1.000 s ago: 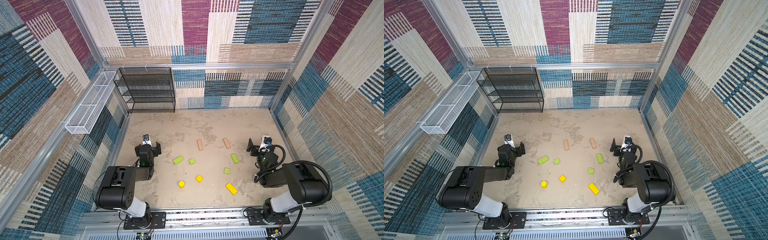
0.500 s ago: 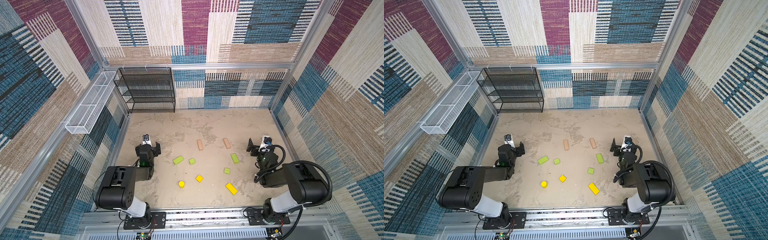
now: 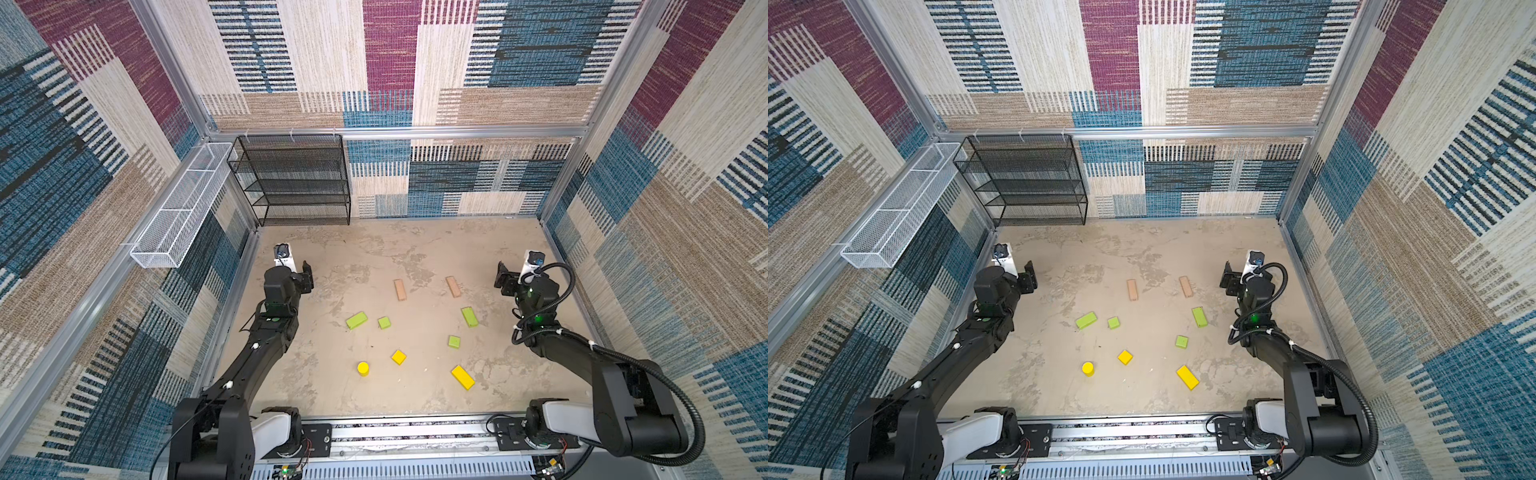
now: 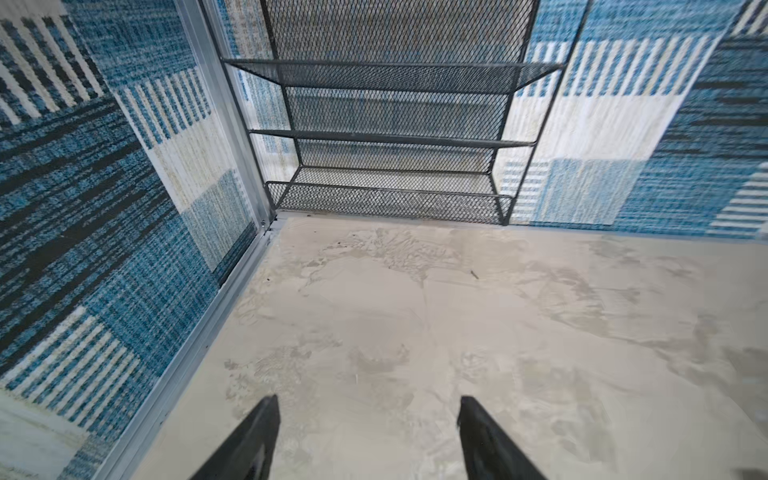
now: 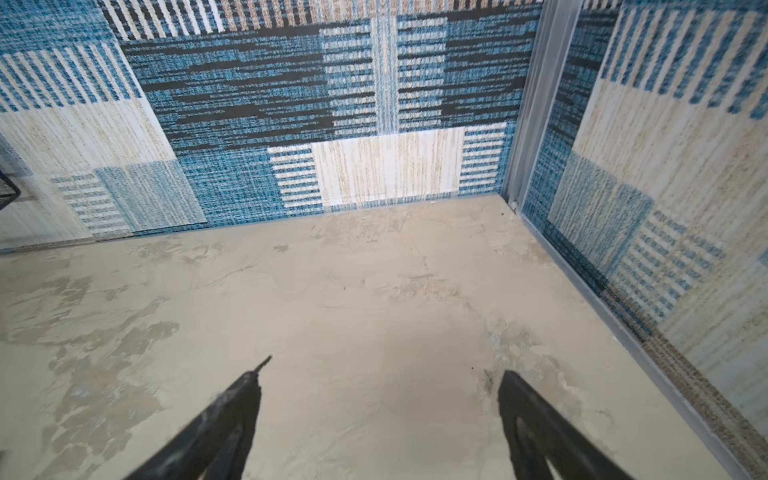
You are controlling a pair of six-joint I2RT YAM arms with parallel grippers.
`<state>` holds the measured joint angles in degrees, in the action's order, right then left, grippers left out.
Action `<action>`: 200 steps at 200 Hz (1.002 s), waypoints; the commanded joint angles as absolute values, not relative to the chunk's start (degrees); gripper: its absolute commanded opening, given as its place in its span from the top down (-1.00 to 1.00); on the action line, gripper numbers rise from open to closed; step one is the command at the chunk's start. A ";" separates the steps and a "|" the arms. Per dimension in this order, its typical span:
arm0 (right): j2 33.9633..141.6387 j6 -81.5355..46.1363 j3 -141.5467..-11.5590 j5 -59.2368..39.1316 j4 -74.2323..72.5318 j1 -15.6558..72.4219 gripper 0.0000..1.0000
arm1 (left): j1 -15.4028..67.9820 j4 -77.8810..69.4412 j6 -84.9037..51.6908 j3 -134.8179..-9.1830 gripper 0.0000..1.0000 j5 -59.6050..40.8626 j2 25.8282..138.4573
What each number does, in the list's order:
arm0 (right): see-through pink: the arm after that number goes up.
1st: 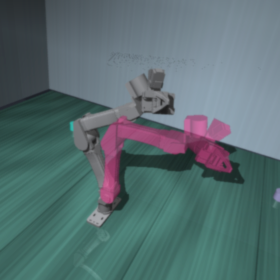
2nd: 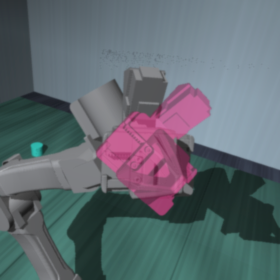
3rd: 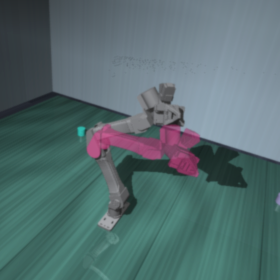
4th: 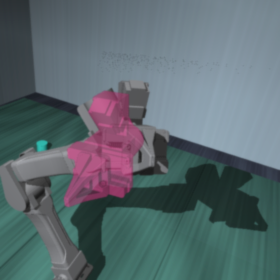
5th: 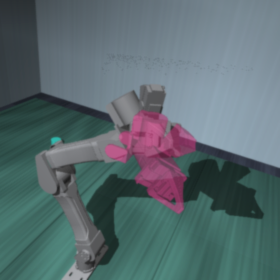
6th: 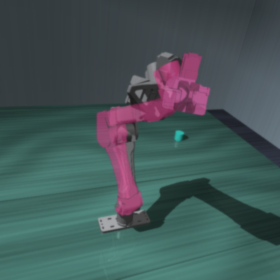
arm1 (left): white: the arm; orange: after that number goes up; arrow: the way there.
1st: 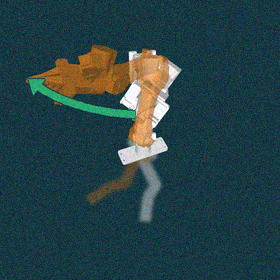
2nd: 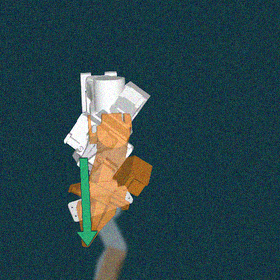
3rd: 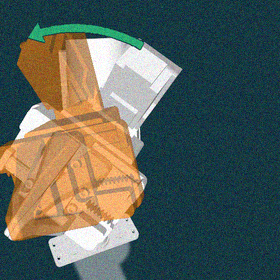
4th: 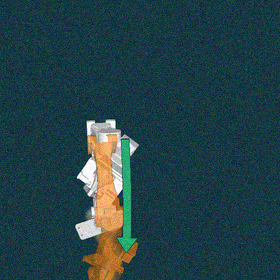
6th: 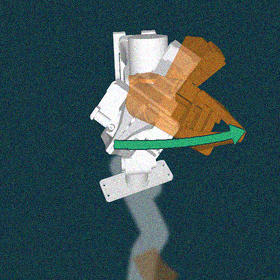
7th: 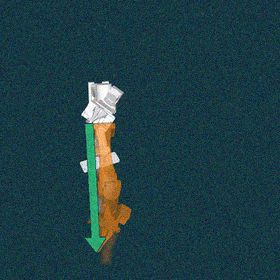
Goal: Build the wood block tower
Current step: 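Move the right gripper over the wooden blocks while the left arm advances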
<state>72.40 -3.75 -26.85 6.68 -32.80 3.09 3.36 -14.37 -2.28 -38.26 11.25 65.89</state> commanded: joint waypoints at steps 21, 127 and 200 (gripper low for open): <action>70.75 -10.92 -34.23 9.00 -7.37 8.21 -0.73 | 5.95 5.78 -9.66 -45.01 -0.62 4.76 63.17; 89.16 -16.68 -54.28 1.35 9.95 26.04 -0.73 | 22.60 22.79 -14.49 -57.81 -0.65 5.80 76.61; 116.73 -10.08 -86.29 0.34 24.97 33.63 -0.79 | 26.93 24.77 -18.18 -59.79 -0.59 9.89 79.86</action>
